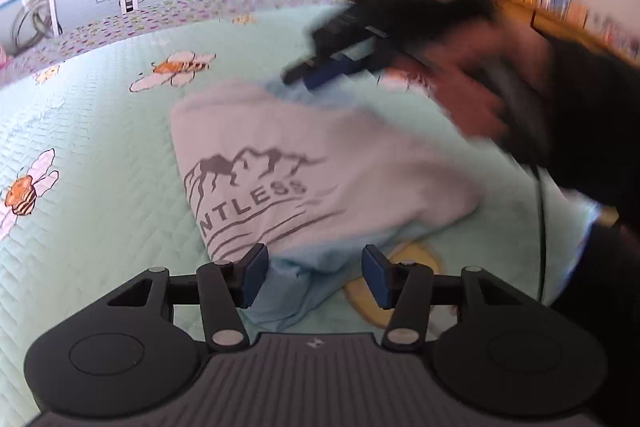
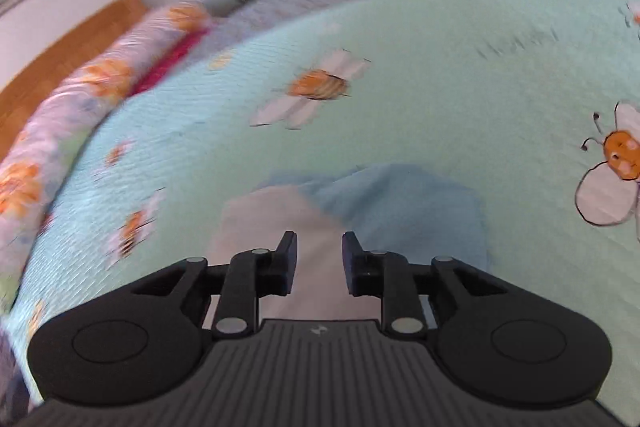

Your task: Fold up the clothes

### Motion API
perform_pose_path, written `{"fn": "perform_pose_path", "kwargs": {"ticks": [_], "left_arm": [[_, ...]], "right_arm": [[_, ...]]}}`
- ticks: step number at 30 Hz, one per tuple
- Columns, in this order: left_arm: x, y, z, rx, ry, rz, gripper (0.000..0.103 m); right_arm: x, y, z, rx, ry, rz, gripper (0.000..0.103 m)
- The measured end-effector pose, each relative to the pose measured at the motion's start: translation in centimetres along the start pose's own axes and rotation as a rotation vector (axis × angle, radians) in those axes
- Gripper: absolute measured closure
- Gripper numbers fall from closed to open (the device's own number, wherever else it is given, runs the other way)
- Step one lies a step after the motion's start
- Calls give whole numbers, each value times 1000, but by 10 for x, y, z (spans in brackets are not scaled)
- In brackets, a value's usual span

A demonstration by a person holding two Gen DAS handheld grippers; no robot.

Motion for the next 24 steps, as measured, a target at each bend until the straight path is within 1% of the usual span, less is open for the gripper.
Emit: {"fn": "perform_pose_path", "kwargs": {"ticks": [2, 3, 4, 5, 6, 8, 10, 11, 13, 14, 16, 17, 19, 20, 22, 23, 24], "left_arm": [[-4, 8, -2, -6, 18, -24, 47], [-6, 6, -4, 8, 20, -29, 47], [-7, 4, -7, 23, 20, -33, 47], [-8, -3, -8, 46, 16, -35, 47], [-8, -7, -8, 60, 25, -39, 47], [-8, -13, -7, 85, 43, -45, 47], [-12, -9, -1, 84, 48, -39, 47], [-14, -7, 2, 81, 43, -38, 46], [-20, -6, 6, 83, 26, -35, 45], [-23, -9, 5, 100, 16, -25, 44], [-25, -24, 1, 156, -4, -1, 43], [-24, -28, -2, 168, -7, 7, 43], [-24, -32, -5, 178, -3, 5, 40], [-24, -31, -5, 178, 0, -1, 37], [-23, -31, -5, 183, -8, -8, 37], [-23, -30, -5, 183, -16, -12, 37], [-22, -26, -4, 177, -5, -16, 37]], "right_arm": [[26, 27, -33, 36, 57, 88, 73], [38, 37, -52, 67, 94, 120, 71], [40, 42, -70, 98, 141, 92, 69], [37, 46, -88, 130, 192, 40, 69], [31, 52, -96, 128, 204, -7, 71], [14, 68, -104, 95, 194, -93, 77], [-3, 84, -112, 62, 184, -180, 76], [-1, 92, -111, 31, 190, -200, 75], [19, 104, -103, -41, 225, -189, 75], [31, 104, -99, -61, 233, -162, 73], [47, 90, -97, -60, 233, -112, 68], [54, 82, -97, -57, 232, -88, 67], [64, 58, -101, -17, 255, -69, 67], [64, 46, -104, 9, 263, -77, 67], [54, 26, -114, 81, 273, -121, 67], [47, 23, -118, 90, 283, -131, 69], [40, 27, -120, 79, 286, -127, 70]]}}
Point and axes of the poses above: each gripper's, at about its wrist camera, not at the fingertips, and y roughly against the way its jaws point, x to its left, z to its top, the point moved 7 cm from there along -y, roughly the way its jaws point, and after that the axes turned 7 degrees about z, right-handed, at the moved point
